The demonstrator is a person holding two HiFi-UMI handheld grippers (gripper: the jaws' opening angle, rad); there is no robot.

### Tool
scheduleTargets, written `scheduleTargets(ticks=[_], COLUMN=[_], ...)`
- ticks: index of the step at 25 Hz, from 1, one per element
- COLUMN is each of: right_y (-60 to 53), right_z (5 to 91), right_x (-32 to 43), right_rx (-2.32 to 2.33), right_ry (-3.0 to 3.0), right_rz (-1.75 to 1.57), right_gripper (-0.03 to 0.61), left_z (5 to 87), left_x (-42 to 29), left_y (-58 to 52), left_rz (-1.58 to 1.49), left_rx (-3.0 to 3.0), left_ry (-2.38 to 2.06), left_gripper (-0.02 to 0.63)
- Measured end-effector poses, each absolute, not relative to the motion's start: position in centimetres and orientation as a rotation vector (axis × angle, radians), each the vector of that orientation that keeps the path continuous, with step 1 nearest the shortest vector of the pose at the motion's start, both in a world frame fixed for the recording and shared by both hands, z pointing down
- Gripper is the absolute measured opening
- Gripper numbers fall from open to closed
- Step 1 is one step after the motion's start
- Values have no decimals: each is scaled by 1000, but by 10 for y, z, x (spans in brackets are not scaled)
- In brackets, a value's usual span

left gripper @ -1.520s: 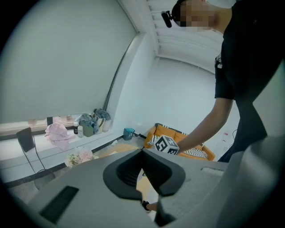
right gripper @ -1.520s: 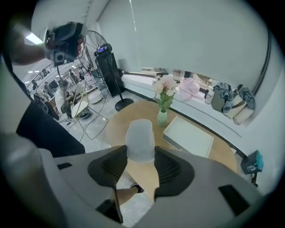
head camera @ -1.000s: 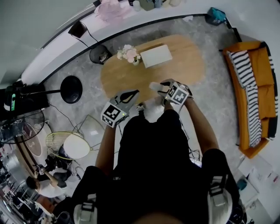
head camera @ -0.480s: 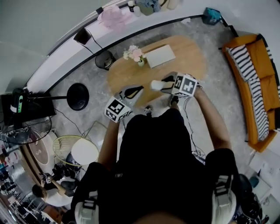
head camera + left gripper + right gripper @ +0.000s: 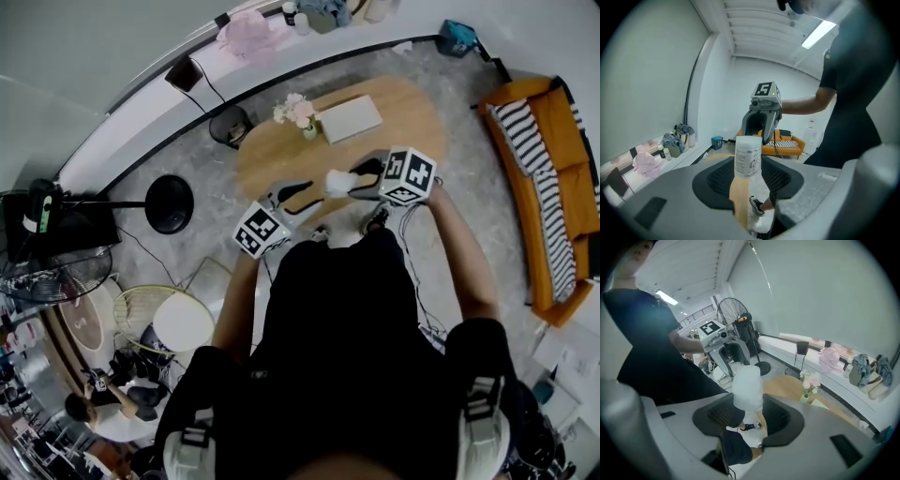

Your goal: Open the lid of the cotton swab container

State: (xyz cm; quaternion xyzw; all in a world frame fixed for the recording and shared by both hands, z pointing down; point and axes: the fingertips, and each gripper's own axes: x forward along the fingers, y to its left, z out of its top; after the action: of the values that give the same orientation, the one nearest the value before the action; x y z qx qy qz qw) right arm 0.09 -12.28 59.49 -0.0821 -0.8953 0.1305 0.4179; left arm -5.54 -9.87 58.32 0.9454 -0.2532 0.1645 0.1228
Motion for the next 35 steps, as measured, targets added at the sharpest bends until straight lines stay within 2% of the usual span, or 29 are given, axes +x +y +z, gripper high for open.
scheduleTargets(ticks=[6,11,35], right_y=[-101,-94,-75], right_z=[581,564,521], right_x=[-1,-9,-17], right_rx=[-289,-317,-321], right_ry=[-2174,-2206,-2398], right_rz=[227,242,304], right_gripper=[181,181,190], left_z=[593,592,554], left_x=[-43,-25,-1], left_y=[-93,-84,-67], left_rz=[527,522,338], left_rx=[2763,2801,2874], left_ry=[-668,-537,-222], left_gripper=[212,230,218])
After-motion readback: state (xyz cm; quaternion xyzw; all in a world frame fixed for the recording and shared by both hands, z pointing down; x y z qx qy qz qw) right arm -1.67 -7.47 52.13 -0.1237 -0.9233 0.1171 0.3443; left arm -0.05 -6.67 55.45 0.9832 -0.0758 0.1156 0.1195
